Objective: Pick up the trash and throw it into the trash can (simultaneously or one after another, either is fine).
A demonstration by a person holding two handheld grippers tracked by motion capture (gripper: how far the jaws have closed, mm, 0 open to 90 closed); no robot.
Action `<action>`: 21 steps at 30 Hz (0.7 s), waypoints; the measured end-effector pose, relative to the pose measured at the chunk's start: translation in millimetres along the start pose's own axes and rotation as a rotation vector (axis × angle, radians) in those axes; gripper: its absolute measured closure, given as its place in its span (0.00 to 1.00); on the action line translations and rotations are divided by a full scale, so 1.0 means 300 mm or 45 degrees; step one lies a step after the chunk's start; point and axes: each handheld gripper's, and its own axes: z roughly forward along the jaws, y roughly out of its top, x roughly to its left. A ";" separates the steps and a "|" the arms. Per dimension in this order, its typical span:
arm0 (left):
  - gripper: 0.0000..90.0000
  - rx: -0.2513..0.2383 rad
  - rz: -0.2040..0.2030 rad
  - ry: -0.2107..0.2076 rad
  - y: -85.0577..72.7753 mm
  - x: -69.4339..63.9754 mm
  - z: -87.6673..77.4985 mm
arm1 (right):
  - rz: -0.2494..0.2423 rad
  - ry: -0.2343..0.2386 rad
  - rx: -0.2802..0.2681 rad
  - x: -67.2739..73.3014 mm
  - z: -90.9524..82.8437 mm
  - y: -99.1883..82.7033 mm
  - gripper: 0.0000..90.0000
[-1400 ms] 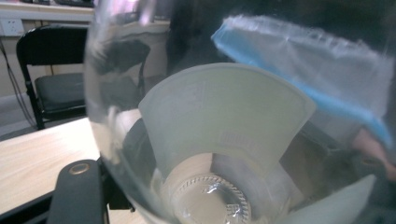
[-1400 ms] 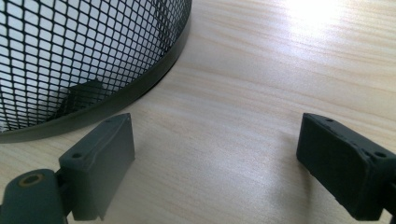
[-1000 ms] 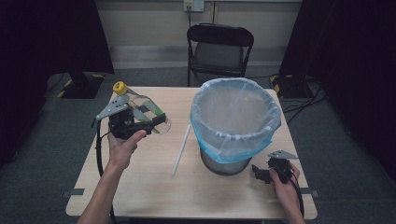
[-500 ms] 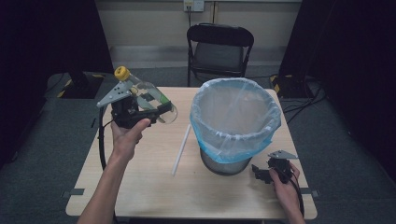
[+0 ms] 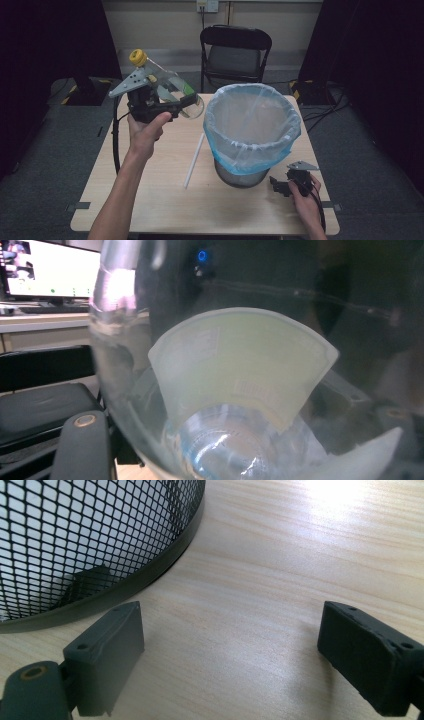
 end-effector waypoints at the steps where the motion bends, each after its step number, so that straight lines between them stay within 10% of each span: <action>1: 0.31 0.004 0.005 -0.008 0.010 -0.004 0.009 | 0.000 0.000 0.000 0.000 0.000 0.000 0.12; 21: 0.31 0.040 0.005 -0.191 0.059 -0.110 0.211 | 0.001 0.000 0.001 0.000 0.000 0.000 0.12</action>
